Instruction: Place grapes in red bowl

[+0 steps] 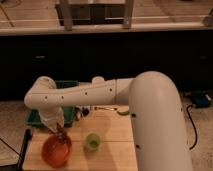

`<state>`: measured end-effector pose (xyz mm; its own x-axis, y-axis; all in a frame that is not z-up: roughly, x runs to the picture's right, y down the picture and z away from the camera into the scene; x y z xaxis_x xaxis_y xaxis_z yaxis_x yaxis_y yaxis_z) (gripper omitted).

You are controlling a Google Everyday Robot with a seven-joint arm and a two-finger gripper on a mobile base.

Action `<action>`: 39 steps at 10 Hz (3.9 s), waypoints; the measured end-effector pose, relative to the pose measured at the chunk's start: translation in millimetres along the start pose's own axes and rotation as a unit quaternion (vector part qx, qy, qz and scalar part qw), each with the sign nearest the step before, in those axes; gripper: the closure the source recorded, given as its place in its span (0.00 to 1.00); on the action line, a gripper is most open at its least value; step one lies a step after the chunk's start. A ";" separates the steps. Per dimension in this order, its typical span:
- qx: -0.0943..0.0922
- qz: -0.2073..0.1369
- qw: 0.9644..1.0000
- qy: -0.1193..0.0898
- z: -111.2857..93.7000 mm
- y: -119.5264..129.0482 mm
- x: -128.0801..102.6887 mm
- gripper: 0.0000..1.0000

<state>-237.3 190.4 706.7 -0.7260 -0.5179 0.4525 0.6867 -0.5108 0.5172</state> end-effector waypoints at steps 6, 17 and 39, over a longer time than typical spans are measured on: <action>-0.001 -0.019 1.000 -0.001 0.5 1.1 1.1 1.00; -0.003 -0.058 0.998 -0.003 1.5 1.3 2.2 1.00; -0.007 -0.135 0.991 -0.008 4.2 3.9 1.5 1.00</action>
<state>-235.9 190.5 712.4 -0.8838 -0.3501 0.3102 0.4675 -0.6389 0.6109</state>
